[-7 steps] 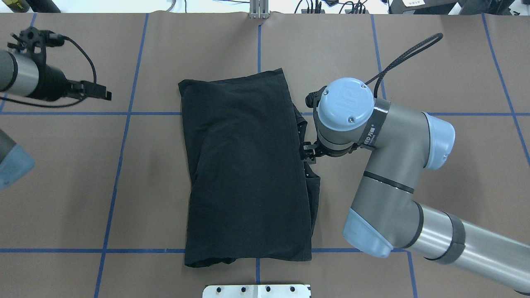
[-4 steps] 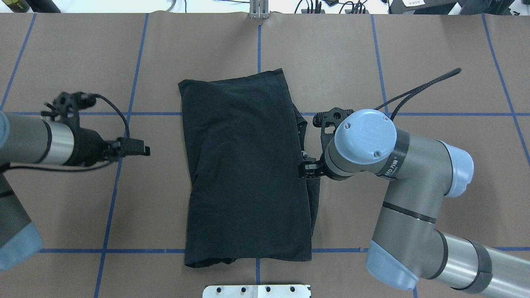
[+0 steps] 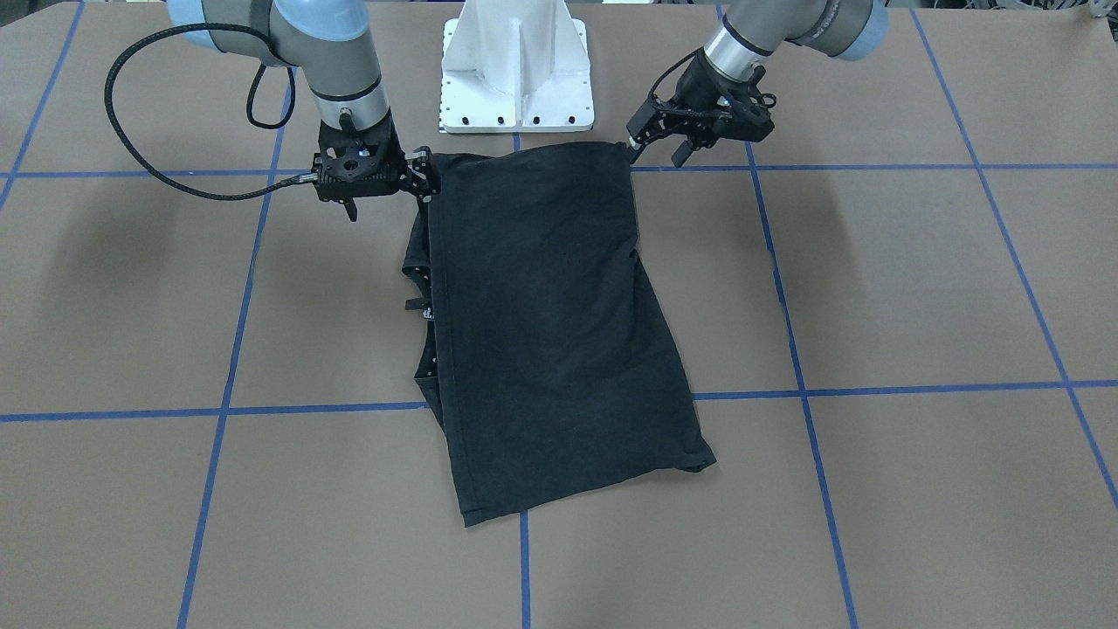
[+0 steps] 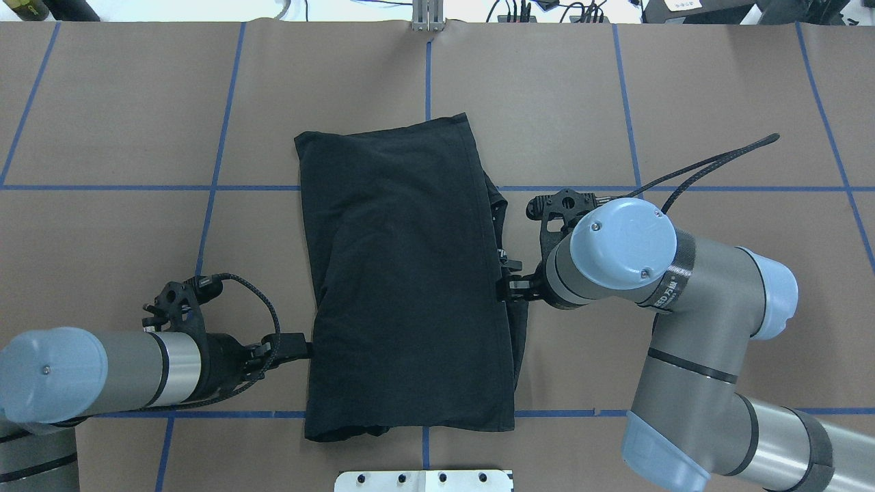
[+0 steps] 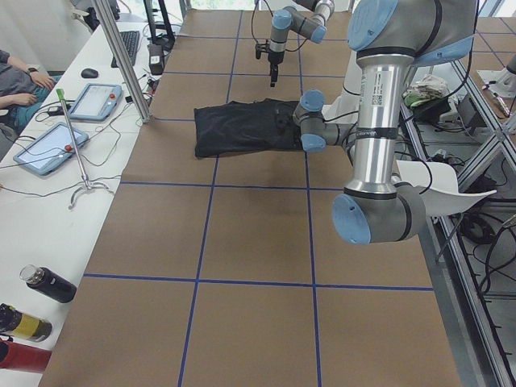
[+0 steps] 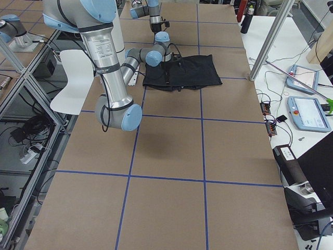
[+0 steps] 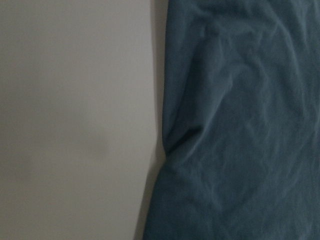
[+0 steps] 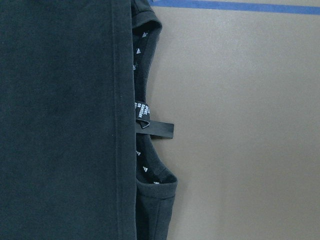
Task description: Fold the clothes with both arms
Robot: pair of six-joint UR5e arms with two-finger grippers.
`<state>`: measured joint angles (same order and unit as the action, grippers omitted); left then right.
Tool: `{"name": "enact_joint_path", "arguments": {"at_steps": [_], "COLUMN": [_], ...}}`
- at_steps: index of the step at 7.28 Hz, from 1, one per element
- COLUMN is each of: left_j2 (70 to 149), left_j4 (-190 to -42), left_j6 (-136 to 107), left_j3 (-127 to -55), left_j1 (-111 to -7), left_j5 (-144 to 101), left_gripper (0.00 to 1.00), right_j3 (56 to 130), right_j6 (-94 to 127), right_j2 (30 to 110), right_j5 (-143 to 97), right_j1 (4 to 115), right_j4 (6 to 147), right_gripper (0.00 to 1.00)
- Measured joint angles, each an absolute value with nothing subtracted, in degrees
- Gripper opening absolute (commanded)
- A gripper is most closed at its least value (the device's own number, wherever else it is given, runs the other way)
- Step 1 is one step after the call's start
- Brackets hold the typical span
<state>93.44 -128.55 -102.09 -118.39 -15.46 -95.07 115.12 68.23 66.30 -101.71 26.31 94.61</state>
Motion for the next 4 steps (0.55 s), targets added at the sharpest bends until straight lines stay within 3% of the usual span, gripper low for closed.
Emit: {"name": "enact_joint_path", "arguments": {"at_steps": [2, 4], "left_j2": [93.88, 94.12], "left_j4": [-131.4, -135.92], "left_j6": [-109.48, -111.87], "left_j3": [-115.74, -112.04], "left_j1": [-11.41, -9.91], "left_j5": [-91.18, -88.74], "left_gripper": [0.99, 0.88], "right_j3": [115.2, 115.22], "right_j6": [68.27, 68.22], "right_j2": [66.28, 66.25], "right_j5": [-101.77, -101.78], "right_j1": [26.25, 26.24], "right_j4": [94.57, 94.57], "right_gripper": [1.0, 1.0]}}
